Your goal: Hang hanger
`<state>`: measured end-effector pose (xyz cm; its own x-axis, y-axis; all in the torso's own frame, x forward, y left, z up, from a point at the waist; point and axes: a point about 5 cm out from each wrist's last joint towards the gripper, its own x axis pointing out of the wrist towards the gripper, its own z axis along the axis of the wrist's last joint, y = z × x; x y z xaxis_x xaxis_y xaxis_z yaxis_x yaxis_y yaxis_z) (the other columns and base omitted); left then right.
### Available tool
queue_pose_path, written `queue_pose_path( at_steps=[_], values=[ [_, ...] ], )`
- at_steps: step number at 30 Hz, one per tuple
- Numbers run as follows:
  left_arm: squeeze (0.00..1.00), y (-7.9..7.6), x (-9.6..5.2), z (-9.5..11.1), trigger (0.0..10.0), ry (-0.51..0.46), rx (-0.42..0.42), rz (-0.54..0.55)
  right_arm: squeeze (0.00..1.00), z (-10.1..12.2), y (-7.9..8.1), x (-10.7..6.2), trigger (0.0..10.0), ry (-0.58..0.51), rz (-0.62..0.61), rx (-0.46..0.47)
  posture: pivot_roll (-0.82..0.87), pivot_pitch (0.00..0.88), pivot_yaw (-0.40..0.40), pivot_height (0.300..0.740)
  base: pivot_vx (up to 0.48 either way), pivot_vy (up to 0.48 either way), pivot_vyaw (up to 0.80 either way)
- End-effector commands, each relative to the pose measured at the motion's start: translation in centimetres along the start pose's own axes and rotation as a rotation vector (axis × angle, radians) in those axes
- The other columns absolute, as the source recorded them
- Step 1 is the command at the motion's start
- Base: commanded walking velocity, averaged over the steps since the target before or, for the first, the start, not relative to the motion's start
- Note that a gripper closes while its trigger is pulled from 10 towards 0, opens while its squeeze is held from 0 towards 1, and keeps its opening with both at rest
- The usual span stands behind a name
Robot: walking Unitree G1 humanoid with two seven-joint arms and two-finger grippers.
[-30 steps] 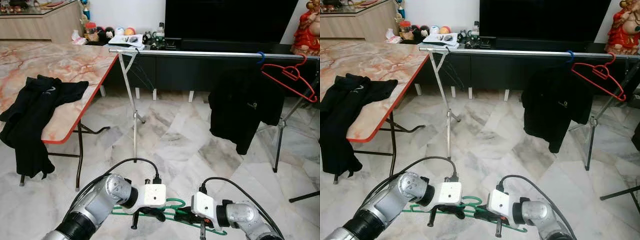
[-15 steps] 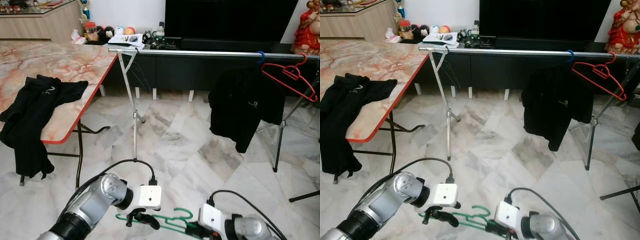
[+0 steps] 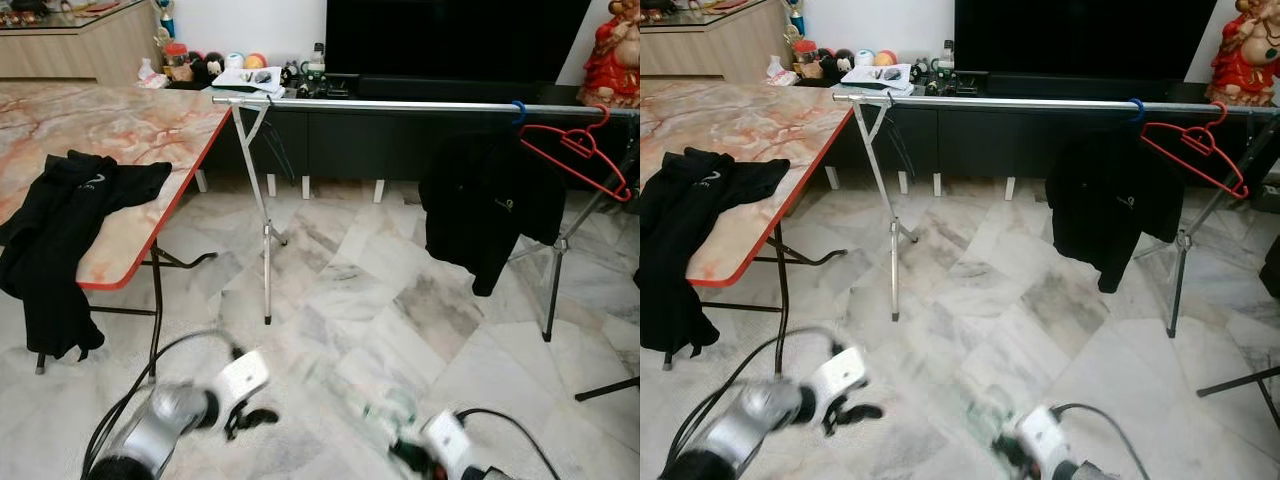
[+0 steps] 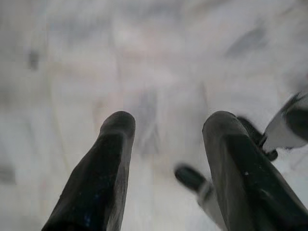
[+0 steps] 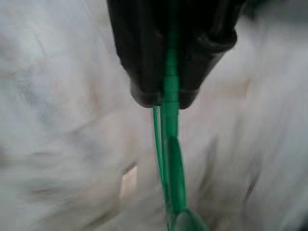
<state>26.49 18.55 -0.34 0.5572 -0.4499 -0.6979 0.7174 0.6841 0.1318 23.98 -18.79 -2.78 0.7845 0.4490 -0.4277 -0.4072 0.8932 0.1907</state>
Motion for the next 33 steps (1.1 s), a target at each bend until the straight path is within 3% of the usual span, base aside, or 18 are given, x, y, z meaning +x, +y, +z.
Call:
queue_pose_path(
  at_steps=[1, 6, 7, 8, 11, 12, 13, 14, 17, 25, 30, 33],
  values=[
    [0.0, -1.5, -0.1, -3.6, 10.0, 0.094, -0.117, 0.038, 0.0, -0.9, -0.5, -0.6, 0.0, -0.031, -0.137, 0.104, 0.1, 0.079, 0.0, 0.74, 0.0, 0.0, 0.0],
    [0.0, -3.7, -0.5, -7.9, 10.0, 0.187, -0.303, 0.151, 0.0, -2.5, -1.0, -1.4, 0.0, -0.008, -0.352, 0.192, 0.1, 0.079, 0.005, 0.74, 0.0, 0.0, 0.0],
    [0.0, -3.7, -0.5, -7.9, 10.0, 0.187, -0.303, 0.151, 0.0, -2.5, -1.0, -1.4, 0.0, -0.008, -0.352, 0.192, 0.1, 0.079, 0.005, 0.74, 0.0, 0.0, 0.0],
    [0.0, -4.3, -1.2, -10.1, 10.0, 0.263, -0.398, 0.234, 0.0, -2.8, -1.0, -1.5, 0.0, -0.01, -0.42, 0.231, 0.09, 0.079, 0.005, 0.74, 0.0, 0.0, 0.0],
    [0.0, -6.0, -2.7, -13.5, 10.0, 0.375, -0.575, 0.339, 0.0, -2.7, -0.9, -1.2, 0.0, -0.016, -0.485, 0.246, 0.08, 0.072, 0.009, 0.74, 0.0, 0.0, 0.0],
    [0.0, -6.5, -3.1, -14.2, 10.0, 0.401, -0.591, 0.351, 0.0, -2.7, -0.8, -1.2, 4.8, -0.018, -0.498, 0.259, 0.08, 0.07, 0.012, 0.74, 0.0, 0.0, 0.0],
    [0.0, -6.8, -3.3, -14.6, 10.0, 0.42, -0.601, 0.359, 0.0, -2.7, -0.8, -1.2, 4.8, -0.019, -0.506, 0.268, 0.08, 0.07, 0.012, 0.74, 0.0, 0.0, 0.0],
    [0.0, -7.2, -3.6, -15.1, 10.0, 0.44, -0.611, 0.365, 0.0, -2.7, -0.8, -1.1, 10.0, -0.017, -0.516, 0.265, 0.08, 0.07, 0.012, 0.74, 0.0, 0.0, 0.0],
    [0.0, -8.1, -4.0, -15.9, 10.0, 0.463, -0.661, 0.389, 0.0, -2.6, -1.0, -1.2, 10.0, -0.022, -0.576, 0.27, 0.08, 0.061, 0.014, 0.74, 0.0, 0.0, 0.0],
    [0.0, -8.2, -3.0, -14.9, 10.0, 0.395, -0.737, 0.397, 0.0, -2.4, -1.1, -1.2, 10.0, -0.019, -0.597, 0.236, 0.07, 0.031, 0.014, 0.74, 0.0, 0.0, 0.0],
    [0.0, -8.8, -2.8, -14.9, 10.0, 0.428, -0.693, 0.357, 0.0, -2.2, -0.6, -0.7, 10.0, -0.013, -0.579, 0.177, 0.04, 0.004, 0.025, 0.74, 0.0, 0.0, 0.0],
    [0.0, -9.0, -2.6, -14.8, 10.0, 0.411, -0.721, 0.363, 0.0, -2.3, -0.3, -0.6, 10.0, -0.004, -0.569, 0.175, 0.04, 0.0, 0.024, 0.74, 0.0, 0.0, 0.0]
  ],
)
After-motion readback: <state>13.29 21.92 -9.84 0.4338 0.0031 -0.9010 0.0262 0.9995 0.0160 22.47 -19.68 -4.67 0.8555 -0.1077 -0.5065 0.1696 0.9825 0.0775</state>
